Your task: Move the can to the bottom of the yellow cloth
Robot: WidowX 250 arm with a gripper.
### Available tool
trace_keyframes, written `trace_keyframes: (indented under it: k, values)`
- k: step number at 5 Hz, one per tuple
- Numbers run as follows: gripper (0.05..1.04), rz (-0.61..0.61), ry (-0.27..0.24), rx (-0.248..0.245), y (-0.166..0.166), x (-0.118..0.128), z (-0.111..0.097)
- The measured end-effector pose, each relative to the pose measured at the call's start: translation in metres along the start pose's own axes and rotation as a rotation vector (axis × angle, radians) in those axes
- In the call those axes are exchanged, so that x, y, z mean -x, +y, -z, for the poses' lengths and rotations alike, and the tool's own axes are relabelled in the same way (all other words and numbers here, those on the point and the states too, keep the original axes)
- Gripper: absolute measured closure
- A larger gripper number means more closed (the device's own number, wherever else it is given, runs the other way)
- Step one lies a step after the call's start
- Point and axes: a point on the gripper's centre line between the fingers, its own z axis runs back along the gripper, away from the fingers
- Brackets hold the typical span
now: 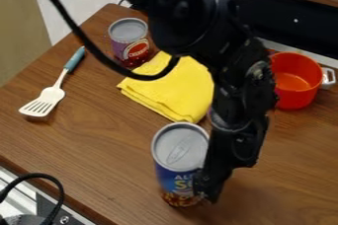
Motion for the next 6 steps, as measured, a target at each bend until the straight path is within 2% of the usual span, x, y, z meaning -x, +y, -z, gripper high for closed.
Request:
trace_keyframes:
  k: [1, 2, 3, 4, 5, 6]
  values:
    - [0.085, 0.024, 0.018, -0.010, 0.004, 0.009, 0.001]
    - [0.084, 0.051, 0.013, -0.037, 0.010, 0.023, 0.006]
    - [0.084, 0.076, 0.008, -0.030, 0.012, 0.037, 0.009]
    - [0.084, 0.069, 0.000, -0.052, 0.017, 0.057, 0.009]
    - [0.084, 0.034, -0.019, -0.040, 0.025, 0.080, 0.007]
    - [0.084, -0.007, -0.020, -0.068, 0.037, 0.104, 0.003]
